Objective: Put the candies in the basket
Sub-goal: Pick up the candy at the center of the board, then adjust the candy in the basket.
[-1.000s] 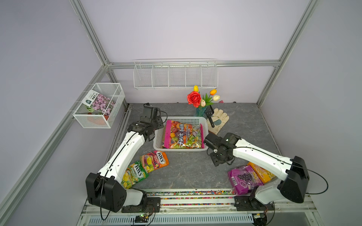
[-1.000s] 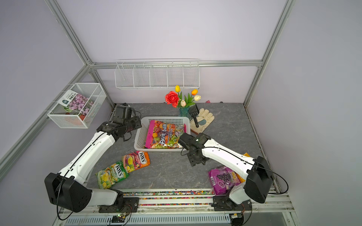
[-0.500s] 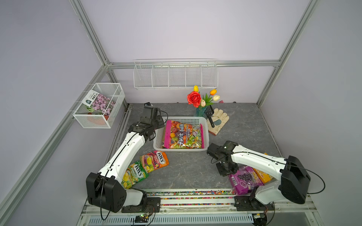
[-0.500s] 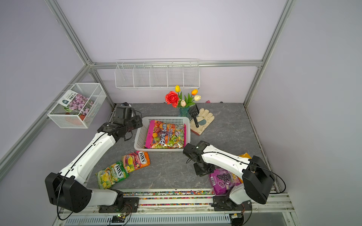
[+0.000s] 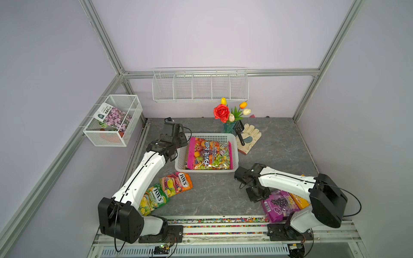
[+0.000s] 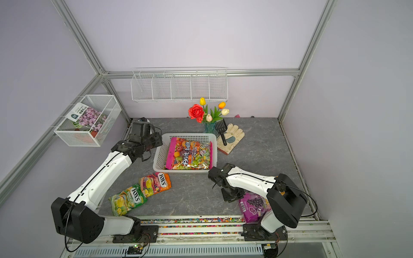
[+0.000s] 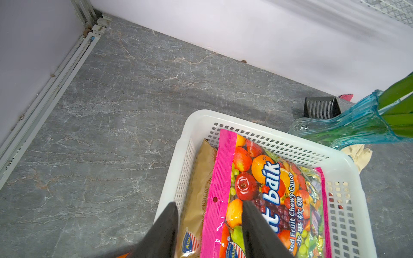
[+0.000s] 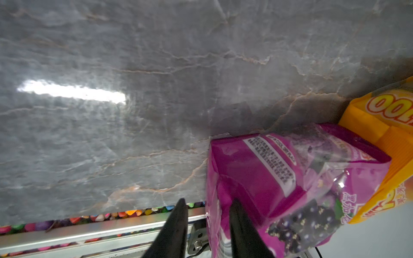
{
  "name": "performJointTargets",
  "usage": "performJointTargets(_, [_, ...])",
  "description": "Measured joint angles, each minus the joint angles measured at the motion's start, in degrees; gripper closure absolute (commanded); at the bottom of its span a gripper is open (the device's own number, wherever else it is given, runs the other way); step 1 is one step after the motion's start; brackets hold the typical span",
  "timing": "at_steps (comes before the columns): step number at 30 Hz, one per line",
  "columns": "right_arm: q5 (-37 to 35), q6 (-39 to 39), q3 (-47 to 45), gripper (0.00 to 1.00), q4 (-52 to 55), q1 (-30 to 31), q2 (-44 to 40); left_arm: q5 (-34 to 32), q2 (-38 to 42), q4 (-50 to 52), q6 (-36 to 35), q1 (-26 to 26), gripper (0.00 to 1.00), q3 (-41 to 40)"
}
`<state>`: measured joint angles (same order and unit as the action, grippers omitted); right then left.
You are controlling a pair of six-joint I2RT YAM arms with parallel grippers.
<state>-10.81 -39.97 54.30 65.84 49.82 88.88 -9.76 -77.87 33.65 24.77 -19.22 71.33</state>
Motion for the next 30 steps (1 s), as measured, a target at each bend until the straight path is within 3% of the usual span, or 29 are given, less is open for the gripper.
performJointTargets(7, [-1.7, -0.4, -2.4, 1.0, -2.6, 0.5, 2.8, -0.1, 0.7, -0.3, 0.1, 0.0, 0.5, -0.5])
performJointTargets(13, [-2.1, -0.3, -2.0, 1.0, -2.8, 1.5, 3.0, -0.5, 1.2, -0.4, 0.9, 0.0, 0.5, -1.2])
performJointTargets(14, [-2.1, -0.1, -1.6, 1.0, -2.7, 2.0, 2.9, -0.5, 1.2, -0.5, 1.1, 0.0, 0.46, -1.2])
performJointTargets(16, [-2.5, 0.4, -0.5, 1.0, -2.4, 3.2, 2.1, -0.5, 1.2, -0.9, 1.6, 0.1, 0.21, -1.7])
performJointTargets(25, [-9.1, 1.7, 10.5, 1.0, -0.6, 7.8, -4.8, 6.4, -6.9, -1.0, 7.2, 3.5, 0.1, -3.2])
performJointTargets(30, [-12.3, 1.9, 13.8, 1.0, 0.3, 7.6, -5.6, 8.3, -12.3, 0.3, 7.5, 3.4, 0.11, -2.5])
